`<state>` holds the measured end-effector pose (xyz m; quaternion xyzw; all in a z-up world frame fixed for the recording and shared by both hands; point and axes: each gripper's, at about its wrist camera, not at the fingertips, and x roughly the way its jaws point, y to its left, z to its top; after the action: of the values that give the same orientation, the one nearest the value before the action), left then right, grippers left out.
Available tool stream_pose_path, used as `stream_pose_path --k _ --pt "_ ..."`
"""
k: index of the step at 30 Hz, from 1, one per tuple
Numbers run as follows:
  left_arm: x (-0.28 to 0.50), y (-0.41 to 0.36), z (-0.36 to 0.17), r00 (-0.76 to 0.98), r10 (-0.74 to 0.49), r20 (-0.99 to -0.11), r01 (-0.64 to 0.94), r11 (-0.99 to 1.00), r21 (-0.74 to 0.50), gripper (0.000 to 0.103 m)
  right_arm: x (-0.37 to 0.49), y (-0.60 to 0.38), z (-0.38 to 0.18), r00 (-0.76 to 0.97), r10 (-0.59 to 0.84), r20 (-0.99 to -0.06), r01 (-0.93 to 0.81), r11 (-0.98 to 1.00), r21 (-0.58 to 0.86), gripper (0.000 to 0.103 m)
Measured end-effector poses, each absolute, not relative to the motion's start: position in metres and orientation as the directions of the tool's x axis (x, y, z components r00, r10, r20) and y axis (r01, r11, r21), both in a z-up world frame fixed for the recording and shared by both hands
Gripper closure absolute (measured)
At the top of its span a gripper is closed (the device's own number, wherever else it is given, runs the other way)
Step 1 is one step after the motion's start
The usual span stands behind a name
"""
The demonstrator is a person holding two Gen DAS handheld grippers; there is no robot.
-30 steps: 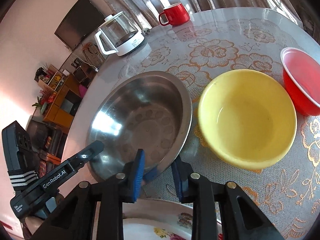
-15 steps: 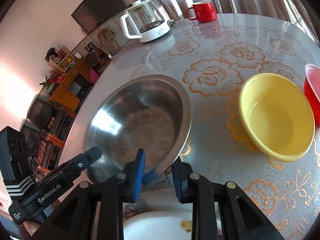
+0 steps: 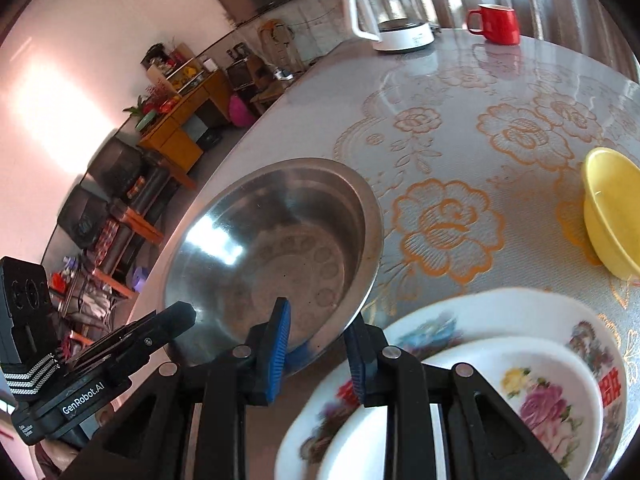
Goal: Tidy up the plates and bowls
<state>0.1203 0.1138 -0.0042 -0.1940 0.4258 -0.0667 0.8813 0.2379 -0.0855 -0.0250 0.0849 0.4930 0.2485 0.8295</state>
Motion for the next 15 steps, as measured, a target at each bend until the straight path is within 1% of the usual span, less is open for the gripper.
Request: stream_pose_path --k 7,15 --pt "0.078 0.131 -0.008 0.633 -0.256 -0.731 -0.076 0.918 -0.388 0.072 0.202 -0.057 -0.028 0.348 0.515 -0.783 -0.422 0.832 0.360 0.076" --pt "0.044 0.139 -0.010 0.644 -0.250 -0.723 -0.057 0.927 -0.372 0.071 0.167 -0.046 -0.034 0.307 0.559 -0.770 -0.458 0.796 0.395 0.075"
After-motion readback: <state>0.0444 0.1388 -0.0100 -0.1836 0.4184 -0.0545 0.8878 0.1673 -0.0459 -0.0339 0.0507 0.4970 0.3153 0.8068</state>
